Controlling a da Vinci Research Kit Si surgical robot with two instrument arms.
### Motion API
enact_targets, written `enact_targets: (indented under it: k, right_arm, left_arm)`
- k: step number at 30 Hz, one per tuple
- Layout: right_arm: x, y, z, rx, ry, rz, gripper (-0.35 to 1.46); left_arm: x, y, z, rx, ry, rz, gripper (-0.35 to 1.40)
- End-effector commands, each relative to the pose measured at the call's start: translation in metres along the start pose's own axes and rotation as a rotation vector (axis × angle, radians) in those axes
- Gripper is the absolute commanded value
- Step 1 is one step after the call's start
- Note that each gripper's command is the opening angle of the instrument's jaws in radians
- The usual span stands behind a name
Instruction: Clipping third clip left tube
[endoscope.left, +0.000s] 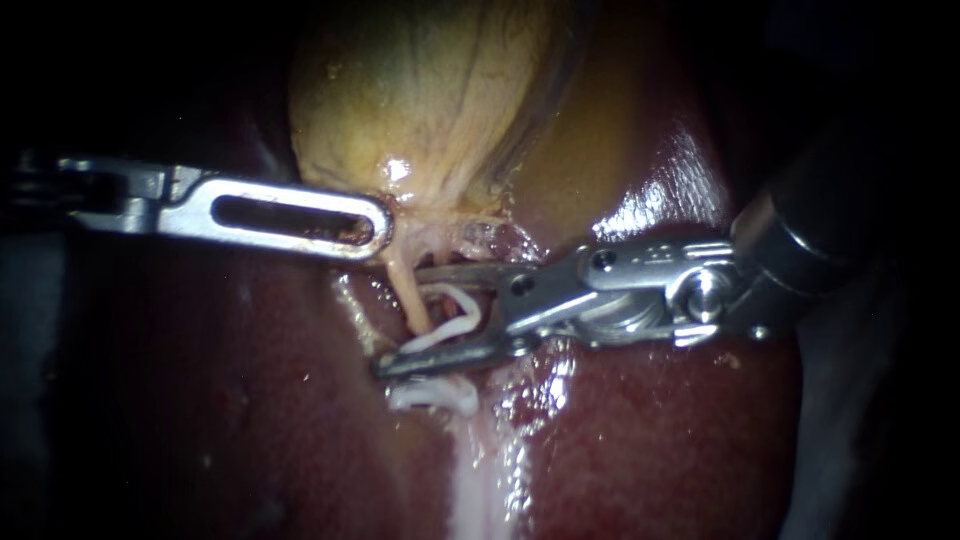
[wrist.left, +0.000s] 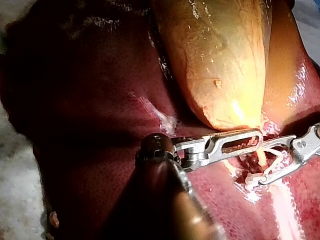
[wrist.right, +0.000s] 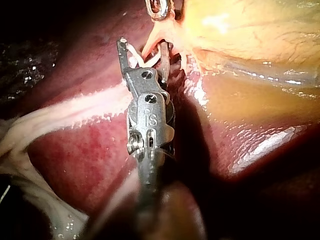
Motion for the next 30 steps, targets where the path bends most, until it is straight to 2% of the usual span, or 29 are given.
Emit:
enact_targets:
  k: [1, 6, 13, 22, 30]
  right_arm:
    - [0.0000, 0.0001, 0.0002, -0.001, 0.001, 0.005, 0.50]
    - [0.0005, 0.0004, 0.0007, 0.000, 0.005, 0.018, 0.50]
    - [0.0012, 0.0013, 0.0001, 0.007, 0.054, 0.062, 0.49]
    - [0.0013, 0.0018, 0.0004, 0.020, 0.063, 0.133, 0.45]
    - [0.0016, 0.0021, 0.0010, 0.025, 0.095, 0.172, 0.43]
  left_arm:
    - [0.0000, 0.0000, 0.0000, 0.001, 0.000, 0.001, -0.35]
    - [0.0000, 0.0001, 0.0001, 0.001, 0.000, 0.001, -0.35]
    - [0.0000, 0.0001, 0.0001, 0.001, 0.000, 0.001, -0.35]
    - [0.0000, 0.0001, 0.0002, 0.002, 0.000, 0.001, -0.35]
    - [0.0000, 0.0001, 0.0002, 0.002, 0.001, 0.001, -0.35]
